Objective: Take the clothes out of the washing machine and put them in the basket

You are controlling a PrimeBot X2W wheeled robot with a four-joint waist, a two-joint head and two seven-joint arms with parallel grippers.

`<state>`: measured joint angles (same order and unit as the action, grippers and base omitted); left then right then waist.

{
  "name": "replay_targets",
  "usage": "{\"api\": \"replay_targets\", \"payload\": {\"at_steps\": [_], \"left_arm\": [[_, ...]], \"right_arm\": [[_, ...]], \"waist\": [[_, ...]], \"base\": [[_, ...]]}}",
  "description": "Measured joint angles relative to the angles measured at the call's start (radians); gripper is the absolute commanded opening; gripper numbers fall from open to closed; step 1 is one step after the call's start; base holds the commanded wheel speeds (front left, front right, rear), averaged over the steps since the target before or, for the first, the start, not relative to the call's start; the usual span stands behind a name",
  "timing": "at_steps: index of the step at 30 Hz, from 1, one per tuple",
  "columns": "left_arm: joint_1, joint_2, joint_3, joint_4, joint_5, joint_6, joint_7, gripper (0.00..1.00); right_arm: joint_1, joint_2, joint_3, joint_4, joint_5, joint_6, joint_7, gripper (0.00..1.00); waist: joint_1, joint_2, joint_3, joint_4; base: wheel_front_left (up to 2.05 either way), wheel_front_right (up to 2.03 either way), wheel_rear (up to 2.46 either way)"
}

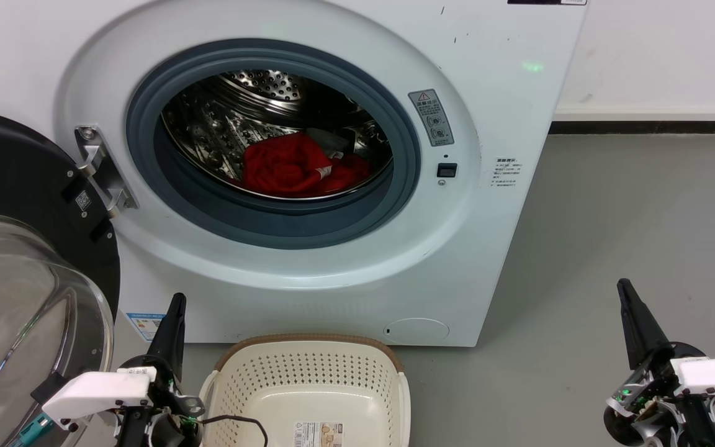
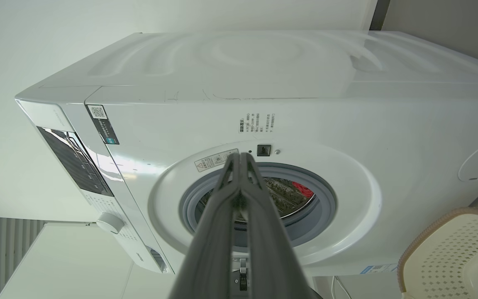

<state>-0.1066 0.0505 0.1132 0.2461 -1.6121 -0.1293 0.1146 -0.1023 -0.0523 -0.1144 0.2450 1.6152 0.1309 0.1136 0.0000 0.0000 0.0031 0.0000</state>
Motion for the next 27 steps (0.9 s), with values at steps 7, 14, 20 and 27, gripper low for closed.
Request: {"api": "replay_targets", "payload": {"at_steps": [7, 14, 20, 27], "left_arm": [[0.000, 0.000, 0.000, 0.000, 0.000, 0.000, 0.000, 0.00], [0.008, -0.001, -0.002, 0.012, 0.000, 0.000, 0.000, 0.00], [0.042, -0.003, -0.017, 0.034, 0.012, 0.001, -0.014, 1.00], [0.042, -0.002, -0.046, 0.016, 0.064, 0.001, -0.051, 1.00]], "right_arm": [[0.000, 0.000, 0.000, 0.000, 0.000, 0.000, 0.000, 0.00], [0.008, 0.000, 0.001, 0.012, 0.000, 0.000, 0.000, 0.00], [0.046, 0.002, 0.016, 0.031, -0.001, 0.000, -0.017, 1.00], [0.048, 0.004, 0.037, 0.002, -0.039, 0.000, -0.051, 1.00]], "waist": [[0.0000, 0.0000, 0.000, 0.000], [0.0000, 0.0000, 0.000, 0.000], [0.0000, 0.0000, 0.000, 0.000], [0.0000, 0.0000, -0.002, 0.001]], "base": [[0.00, 0.00, 0.00], [0.00, 0.00, 0.00], [0.00, 0.00, 0.00], [0.00, 0.00, 0.00]]}}
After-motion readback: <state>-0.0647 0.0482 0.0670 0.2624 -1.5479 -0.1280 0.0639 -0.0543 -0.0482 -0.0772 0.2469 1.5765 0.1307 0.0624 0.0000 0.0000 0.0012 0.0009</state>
